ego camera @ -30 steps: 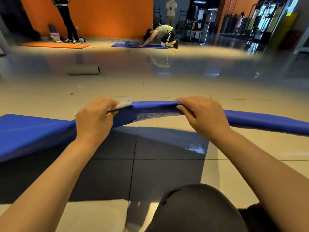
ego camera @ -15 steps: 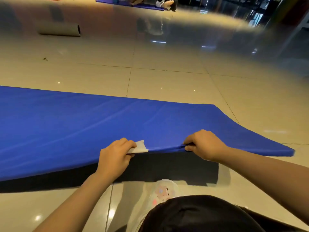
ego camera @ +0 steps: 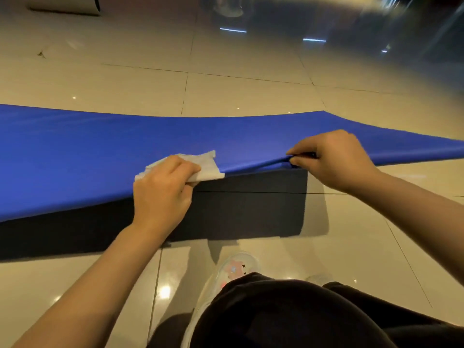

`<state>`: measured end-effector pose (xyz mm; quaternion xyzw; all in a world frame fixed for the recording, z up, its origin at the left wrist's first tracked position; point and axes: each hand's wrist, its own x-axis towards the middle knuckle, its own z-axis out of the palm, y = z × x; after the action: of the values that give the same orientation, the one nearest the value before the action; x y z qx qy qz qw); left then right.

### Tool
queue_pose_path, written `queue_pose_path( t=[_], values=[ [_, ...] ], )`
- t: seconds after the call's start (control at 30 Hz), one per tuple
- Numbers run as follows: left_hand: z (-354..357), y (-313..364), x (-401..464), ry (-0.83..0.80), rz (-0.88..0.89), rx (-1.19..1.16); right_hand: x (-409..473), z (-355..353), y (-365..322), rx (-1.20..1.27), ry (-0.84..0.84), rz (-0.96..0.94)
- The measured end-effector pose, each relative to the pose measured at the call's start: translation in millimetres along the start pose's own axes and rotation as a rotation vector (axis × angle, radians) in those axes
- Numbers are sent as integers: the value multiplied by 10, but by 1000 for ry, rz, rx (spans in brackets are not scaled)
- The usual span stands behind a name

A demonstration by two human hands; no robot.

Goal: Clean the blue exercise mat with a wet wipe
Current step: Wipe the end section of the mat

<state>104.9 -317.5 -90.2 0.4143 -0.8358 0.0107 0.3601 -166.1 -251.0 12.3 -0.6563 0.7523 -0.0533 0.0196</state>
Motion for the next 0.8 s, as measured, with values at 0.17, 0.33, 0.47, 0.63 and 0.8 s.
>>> queue_pose_path(
  t=[0.17, 0.33, 0.47, 0.63, 0.8],
  values=[
    [441, 108, -376, -252, 30, -34, -156, 587, 202, -184, -367, -8],
    [795, -11, -770, -916, -180, 38, -215, 810, 341, -266, -503, 26],
    [883, -47, -910, -917, -318, -42, -254, 626, 518, -243, -663, 134],
    [767, -4, -921, -907, -355, -78, -453, 449, 322, -285, -865, 82],
    [647, 48, -972, -921, -375, -132, -655, 445, 3, -333, -925, -53]
  ],
)
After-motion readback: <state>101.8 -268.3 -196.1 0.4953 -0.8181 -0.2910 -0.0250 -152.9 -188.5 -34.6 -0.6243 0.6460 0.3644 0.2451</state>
